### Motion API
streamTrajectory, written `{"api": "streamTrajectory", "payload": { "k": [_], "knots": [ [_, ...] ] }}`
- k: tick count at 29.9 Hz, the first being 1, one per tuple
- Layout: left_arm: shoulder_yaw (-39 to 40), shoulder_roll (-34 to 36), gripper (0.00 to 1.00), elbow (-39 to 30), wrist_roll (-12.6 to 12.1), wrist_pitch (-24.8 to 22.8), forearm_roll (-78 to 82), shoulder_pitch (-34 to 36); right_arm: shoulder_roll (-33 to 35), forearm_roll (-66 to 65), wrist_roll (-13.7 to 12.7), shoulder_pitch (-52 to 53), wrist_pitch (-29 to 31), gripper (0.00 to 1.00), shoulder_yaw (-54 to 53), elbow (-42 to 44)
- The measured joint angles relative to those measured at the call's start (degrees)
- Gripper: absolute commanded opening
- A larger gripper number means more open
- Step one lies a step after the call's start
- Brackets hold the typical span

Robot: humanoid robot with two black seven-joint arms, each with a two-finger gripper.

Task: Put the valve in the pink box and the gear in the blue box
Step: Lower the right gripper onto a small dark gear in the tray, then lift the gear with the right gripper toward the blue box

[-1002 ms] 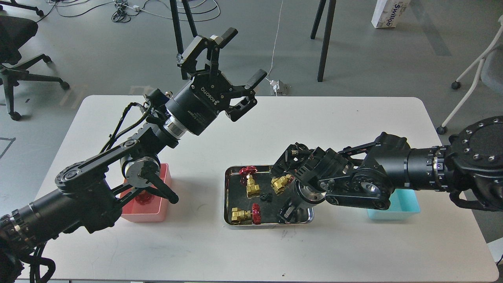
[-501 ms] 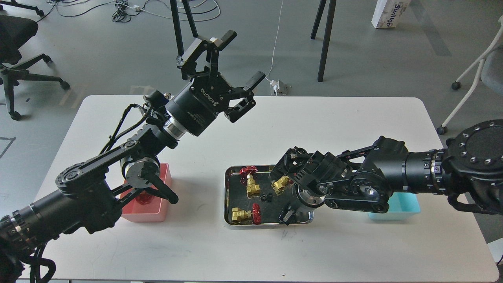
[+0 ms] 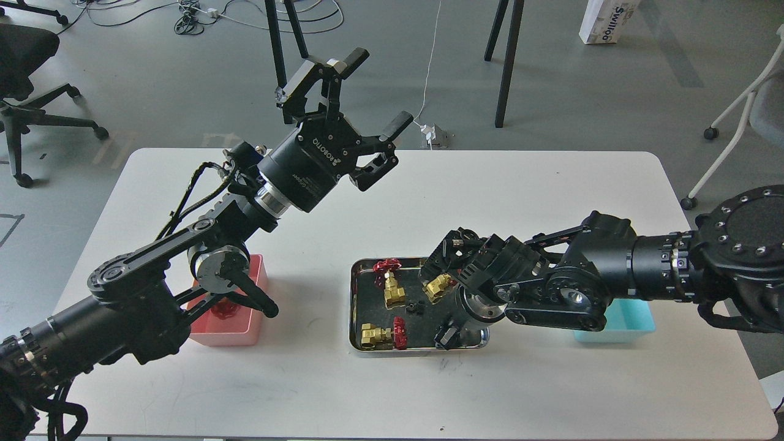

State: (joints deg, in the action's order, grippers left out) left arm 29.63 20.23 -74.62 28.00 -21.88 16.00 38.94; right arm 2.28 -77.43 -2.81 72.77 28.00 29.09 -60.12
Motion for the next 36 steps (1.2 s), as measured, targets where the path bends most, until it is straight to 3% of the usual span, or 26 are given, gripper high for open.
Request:
{"api": "streamTrajectory", "payload": {
  "k": [14, 24, 28, 36],
  "knots": [
    [0.0, 0.0, 0.99, 0.0, 0.0, 0.0, 0.0, -0.1, 0.2, 0.0, 0.0, -0.2, 0.0, 0.10, -0.1, 0.0],
    [0.0, -0.3, 0.99, 0.0, 0.0, 0.0, 0.0, -0.2, 2.3, 0.7, 0.2, 2.1, 0.0, 0.08, -1.6, -1.0],
    [0.0, -0.4, 0.99, 0.0, 0.0, 0.0, 0.0, -0.2, 6.8, 0.9, 0.3, 4.2, 0.0, 0.08, -4.1, -3.0],
    [0.0, -1.0, 0.99, 0.0, 0.0, 0.0, 0.0, -0.2, 23.8, 1.1, 0.5, 6.2, 0.0, 0.08, -14.6, -4.6]
  ]
}}
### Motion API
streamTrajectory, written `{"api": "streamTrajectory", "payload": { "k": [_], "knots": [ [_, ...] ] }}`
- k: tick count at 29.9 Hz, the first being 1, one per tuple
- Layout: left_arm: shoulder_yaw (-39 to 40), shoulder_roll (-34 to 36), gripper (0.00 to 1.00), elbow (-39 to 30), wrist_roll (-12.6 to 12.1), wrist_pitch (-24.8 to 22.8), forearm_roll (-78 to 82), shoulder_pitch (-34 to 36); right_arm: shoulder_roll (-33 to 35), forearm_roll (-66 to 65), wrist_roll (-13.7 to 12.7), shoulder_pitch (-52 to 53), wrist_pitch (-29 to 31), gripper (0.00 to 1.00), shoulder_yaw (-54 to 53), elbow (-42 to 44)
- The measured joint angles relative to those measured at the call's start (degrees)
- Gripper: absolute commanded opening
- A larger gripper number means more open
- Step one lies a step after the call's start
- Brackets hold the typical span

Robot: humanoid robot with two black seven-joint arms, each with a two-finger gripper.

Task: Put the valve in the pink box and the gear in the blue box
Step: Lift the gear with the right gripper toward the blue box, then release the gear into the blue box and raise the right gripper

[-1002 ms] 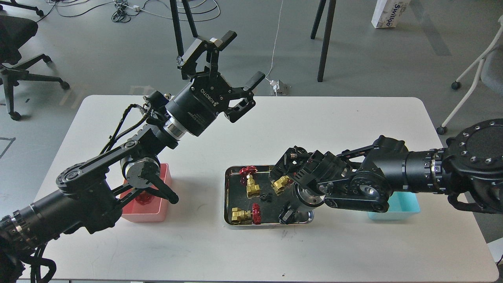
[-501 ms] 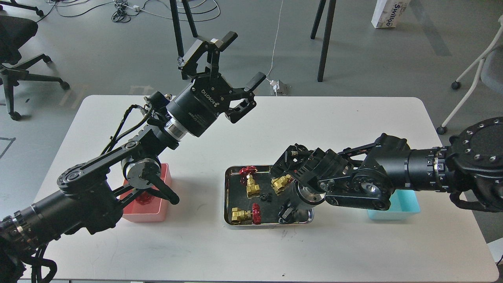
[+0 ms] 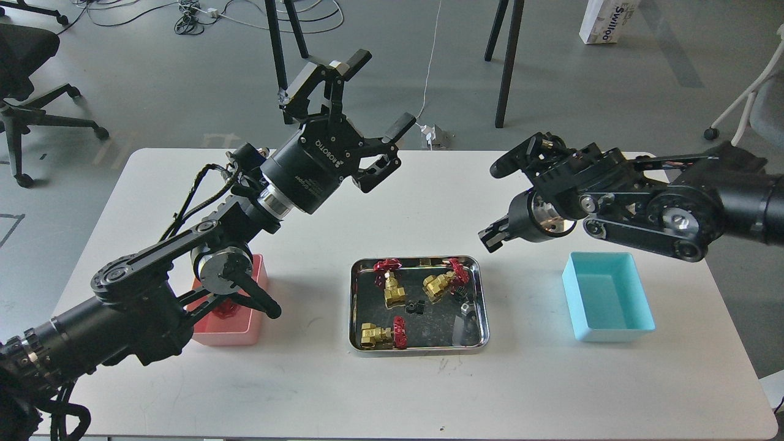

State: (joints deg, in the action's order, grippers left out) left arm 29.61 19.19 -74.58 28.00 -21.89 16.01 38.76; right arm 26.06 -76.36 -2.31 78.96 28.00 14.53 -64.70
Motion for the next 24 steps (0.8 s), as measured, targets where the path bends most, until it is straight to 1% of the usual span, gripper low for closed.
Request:
{"api": "streamTrajectory", "payload": {
  "k": [5, 10, 17, 24],
  "knots": [
    [-0.1, -1.4, 0.99, 0.1, 0.0, 0.0, 0.6, 0.0, 9.0, -0.4, 0.0, -2.8, 0.0, 0.08, -3.2, 0.0],
    [-0.1, -1.7, 0.99, 0.2, 0.0, 0.1, 1.5, 0.0, 14.2, -0.7, 0.0, -6.9, 0.0, 0.09, -3.5, -0.4],
    [-0.1, -1.9, 0.99, 0.7, 0.0, 0.1, 1.6, 0.1, 15.4, -0.9, 0.0, -10.7, 0.0, 0.09, -3.5, -1.1],
    [-0.1, -1.9, 0.99, 1.1, 0.0, 0.1, 1.6, 0.0, 16.1, -1.0, 0.0, -12.8, 0.0, 0.10, -3.1, -5.1]
  ]
}}
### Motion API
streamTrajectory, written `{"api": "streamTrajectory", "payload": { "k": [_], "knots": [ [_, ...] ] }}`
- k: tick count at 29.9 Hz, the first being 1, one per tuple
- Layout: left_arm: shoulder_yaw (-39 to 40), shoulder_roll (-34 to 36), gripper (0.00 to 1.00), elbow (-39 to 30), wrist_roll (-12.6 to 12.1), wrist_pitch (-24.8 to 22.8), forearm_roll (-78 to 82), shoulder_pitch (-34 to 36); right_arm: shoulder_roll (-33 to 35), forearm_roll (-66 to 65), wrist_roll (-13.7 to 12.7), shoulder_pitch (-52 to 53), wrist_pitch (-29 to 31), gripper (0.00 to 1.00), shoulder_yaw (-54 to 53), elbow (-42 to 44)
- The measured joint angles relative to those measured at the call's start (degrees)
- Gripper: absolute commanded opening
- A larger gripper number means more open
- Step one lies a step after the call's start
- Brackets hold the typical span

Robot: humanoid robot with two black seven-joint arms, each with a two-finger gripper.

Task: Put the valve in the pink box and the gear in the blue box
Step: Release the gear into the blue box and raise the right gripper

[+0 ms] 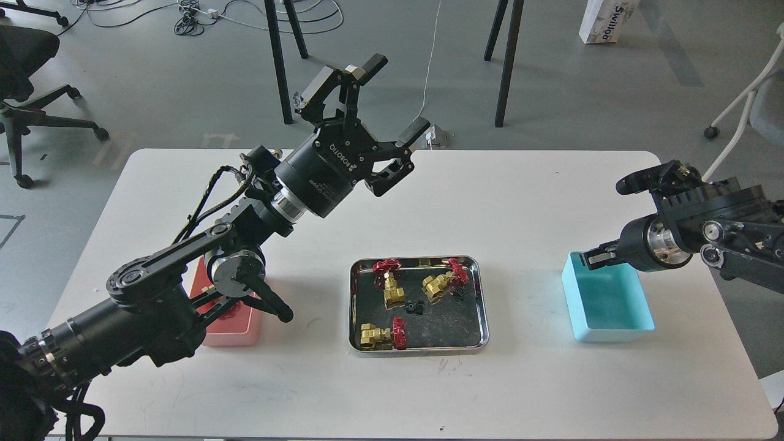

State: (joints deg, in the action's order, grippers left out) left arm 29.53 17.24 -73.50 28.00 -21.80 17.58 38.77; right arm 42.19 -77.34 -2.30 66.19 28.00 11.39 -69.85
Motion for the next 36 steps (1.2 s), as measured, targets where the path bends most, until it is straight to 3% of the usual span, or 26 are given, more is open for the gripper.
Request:
{"api": "streamTrajectory", "payload": {
  "k": [7, 10, 13, 19, 21, 30, 34, 36],
  "knots": [
    [0.0, -0.5, 0.99, 0.8, 0.0, 0.0, 0.0, -0.4, 1.6, -0.2, 0.0, -0.5, 0.0, 0.11, 0.1, -1.7],
    [0.0, -0.7, 0.99, 1.1, 0.0, -0.1, 0.0, -0.5, 2.2, -1.4, 0.0, -0.9, 0.0, 0.17, 0.1, -1.8],
    [-0.1, -0.7, 0.99, 1.1, 0.0, -0.1, 0.0, -0.5, 2.7, -2.4, -0.1, -1.4, 0.0, 0.34, 0.1, -1.8],
    [-0.3, -0.8, 0.99, 2.1, 0.0, -0.1, 0.1, -0.5, 2.8, -2.3, -0.1, -2.3, 0.0, 0.78, -1.2, -1.3],
    [-0.6, -0.8, 0.99, 3.1, 0.0, -0.1, 0.1, -0.5, 2.8, -2.0, -0.1, -2.5, 0.0, 1.00, -1.8, -1.2],
    [-0.2, -0.1, 0.99, 10.1, 0.0, -0.3, 1.6, 3.6, 2.9, 9.0, -0.1, -3.8, -0.2, 0.99, -15.5, 5.2],
    [-0.1, 0.9, 0.99, 15.1, 0.0, -2.5, 1.0, 8.1, 0.6, 24.7, 0.2, -5.4, -5.8, 0.99, -25.6, 10.7],
    [-0.3, 1.4, 0.99, 19.2, 0.0, -3.8, 0.9, 10.2, -2.2, 35.8, 2.0, -6.2, -8.4, 0.99, -30.1, 12.6]
  ]
}}
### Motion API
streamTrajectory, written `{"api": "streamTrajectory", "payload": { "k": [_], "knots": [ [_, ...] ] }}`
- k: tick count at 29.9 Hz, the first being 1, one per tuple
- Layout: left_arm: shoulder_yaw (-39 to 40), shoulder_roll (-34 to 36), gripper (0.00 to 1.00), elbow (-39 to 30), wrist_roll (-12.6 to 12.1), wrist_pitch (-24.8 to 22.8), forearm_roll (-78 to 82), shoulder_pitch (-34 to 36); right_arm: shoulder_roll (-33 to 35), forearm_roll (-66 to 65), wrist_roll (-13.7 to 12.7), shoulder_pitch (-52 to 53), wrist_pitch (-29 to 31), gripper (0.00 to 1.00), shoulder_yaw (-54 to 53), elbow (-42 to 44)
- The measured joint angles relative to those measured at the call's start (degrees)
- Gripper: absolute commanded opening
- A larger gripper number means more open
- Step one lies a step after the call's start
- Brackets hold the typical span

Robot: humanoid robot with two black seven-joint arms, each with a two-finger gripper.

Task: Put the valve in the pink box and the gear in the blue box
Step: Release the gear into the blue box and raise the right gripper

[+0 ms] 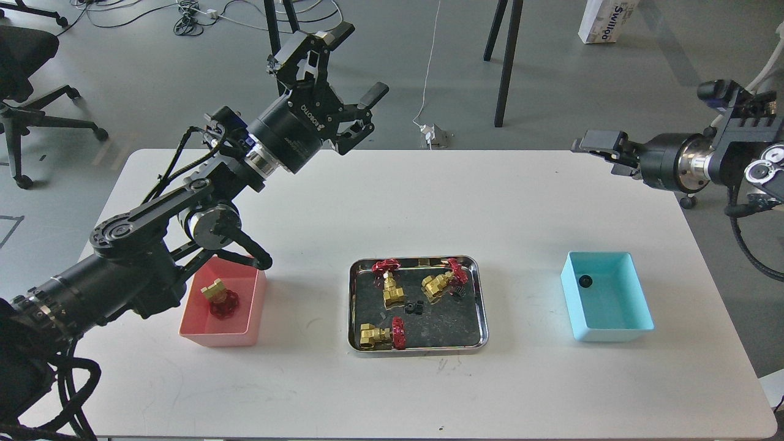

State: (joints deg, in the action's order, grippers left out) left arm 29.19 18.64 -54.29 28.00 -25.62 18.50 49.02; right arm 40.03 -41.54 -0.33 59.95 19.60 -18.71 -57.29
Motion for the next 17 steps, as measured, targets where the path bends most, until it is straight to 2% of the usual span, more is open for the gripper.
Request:
{"api": "streamTrajectory", "payload": {
  "k": [3, 6, 10, 17],
  "knots": [
    [0.1, 0.0, 0.99, 7.1, 0.0, -1.9, -0.1, 2.0, -4.1, 17.9, 5.6, -2.8, -1.9, 0.99, -5.5, 2.3],
    [1.0, -0.2, 0.99, 11.7, 0.0, -2.3, -2.7, 2.5, -6.5, 32.8, 9.9, -5.7, -0.5, 0.99, -10.5, 4.4],
    [2.6, -0.7, 0.99, 15.7, 0.0, -2.4, -10.4, 2.2, -9.3, 44.8, 11.4, -8.8, 6.8, 0.99, -15.6, 5.7],
    [3.0, -2.4, 0.99, 16.8, 0.0, -2.4, -14.9, 0.5, -16.9, 47.2, 12.2, -9.6, 8.4, 0.99, -19.1, 11.2]
  ]
}}
